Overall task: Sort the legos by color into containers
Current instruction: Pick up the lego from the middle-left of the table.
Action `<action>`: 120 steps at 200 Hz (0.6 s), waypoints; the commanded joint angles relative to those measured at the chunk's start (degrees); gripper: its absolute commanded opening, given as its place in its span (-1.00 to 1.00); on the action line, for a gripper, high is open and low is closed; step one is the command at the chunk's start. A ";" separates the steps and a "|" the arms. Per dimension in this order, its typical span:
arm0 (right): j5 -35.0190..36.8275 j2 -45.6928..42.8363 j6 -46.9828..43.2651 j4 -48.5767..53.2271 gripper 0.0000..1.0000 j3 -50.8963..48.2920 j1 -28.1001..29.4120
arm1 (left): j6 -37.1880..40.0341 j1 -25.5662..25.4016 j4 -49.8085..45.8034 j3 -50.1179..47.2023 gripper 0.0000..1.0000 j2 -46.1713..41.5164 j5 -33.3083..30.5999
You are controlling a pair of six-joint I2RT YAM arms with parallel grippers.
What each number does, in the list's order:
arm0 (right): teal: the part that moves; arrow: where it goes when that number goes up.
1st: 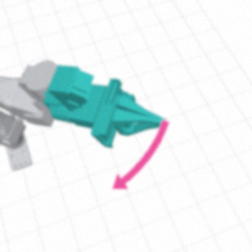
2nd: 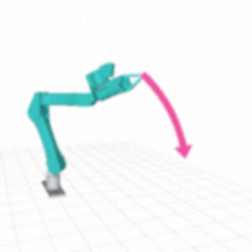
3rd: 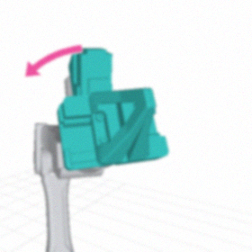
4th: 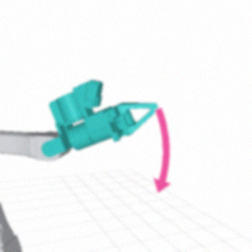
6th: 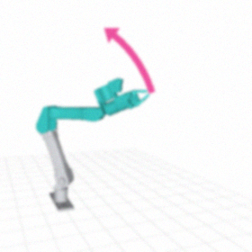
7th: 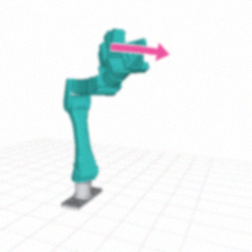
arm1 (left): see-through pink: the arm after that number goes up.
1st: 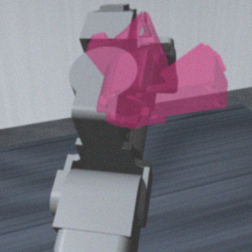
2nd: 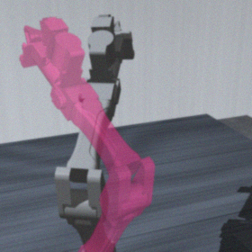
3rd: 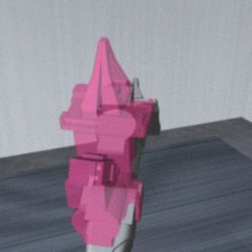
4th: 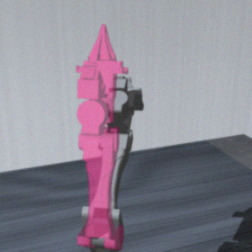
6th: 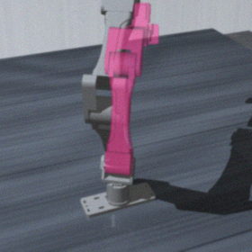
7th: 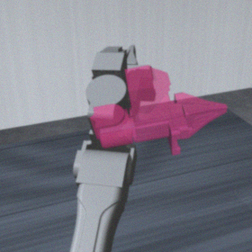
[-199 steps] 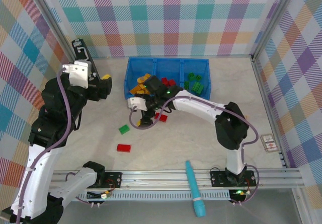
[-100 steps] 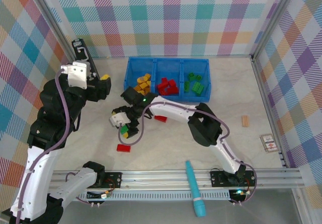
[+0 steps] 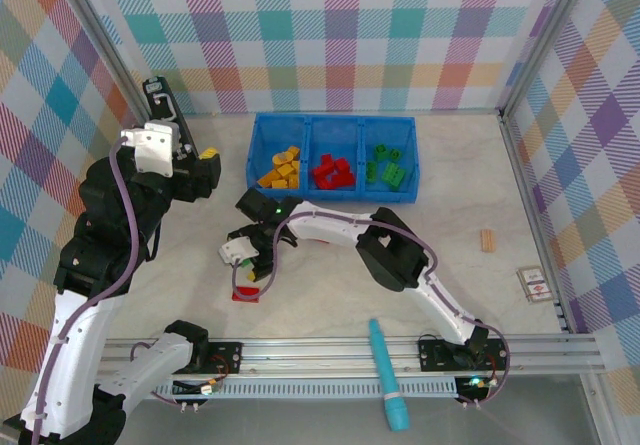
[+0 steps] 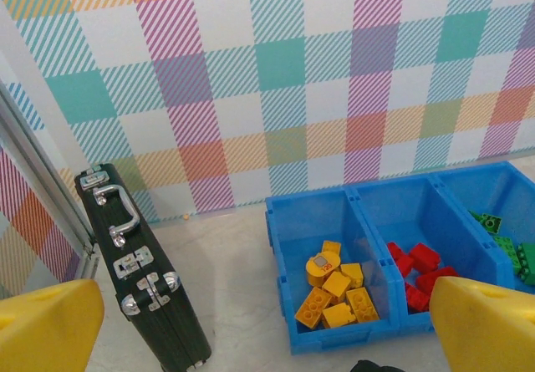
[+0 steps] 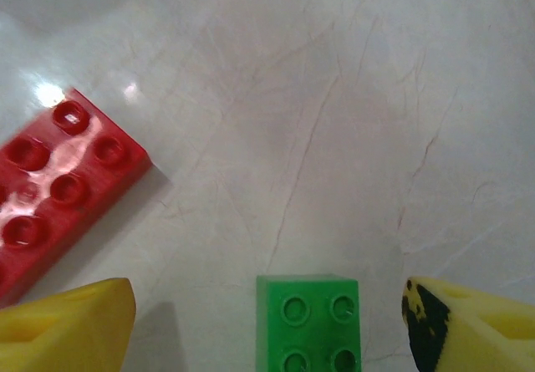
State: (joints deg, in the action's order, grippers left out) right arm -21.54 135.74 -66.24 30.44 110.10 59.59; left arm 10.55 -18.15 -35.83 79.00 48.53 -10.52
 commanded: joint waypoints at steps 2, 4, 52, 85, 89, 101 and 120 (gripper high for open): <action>2.75 2.06 0.76 -0.55 0.65 1.87 0.16 | 0.21 0.57 1.12 0.22 1.00 -0.33 0.48; 2.98 2.13 0.82 -0.66 0.64 1.82 0.10 | 0.21 0.57 1.12 0.26 1.00 -0.36 0.50; 6.79 3.89 1.84 -1.07 0.46 2.15 0.02 | 0.15 0.57 1.20 0.16 1.00 -0.25 0.55; 7.73 4.27 1.99 -0.55 0.21 2.21 -0.01 | 0.17 0.57 1.12 0.08 1.00 -0.18 0.58; 7.74 4.34 1.99 -0.47 0.18 2.22 -0.02 | 0.12 0.57 1.12 0.03 1.00 -0.13 0.55; 8.00 4.51 2.18 -0.21 0.11 2.33 -0.13 | 0.17 0.57 1.14 0.02 1.00 -0.19 0.51; 8.18 4.90 2.52 0.78 -0.01 2.87 -0.29 | 0.19 0.57 0.94 0.22 1.00 -0.19 0.34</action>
State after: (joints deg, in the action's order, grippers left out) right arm -16.49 137.86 -63.72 30.79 111.24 59.72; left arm 10.55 -18.15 -35.83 79.00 48.62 -10.35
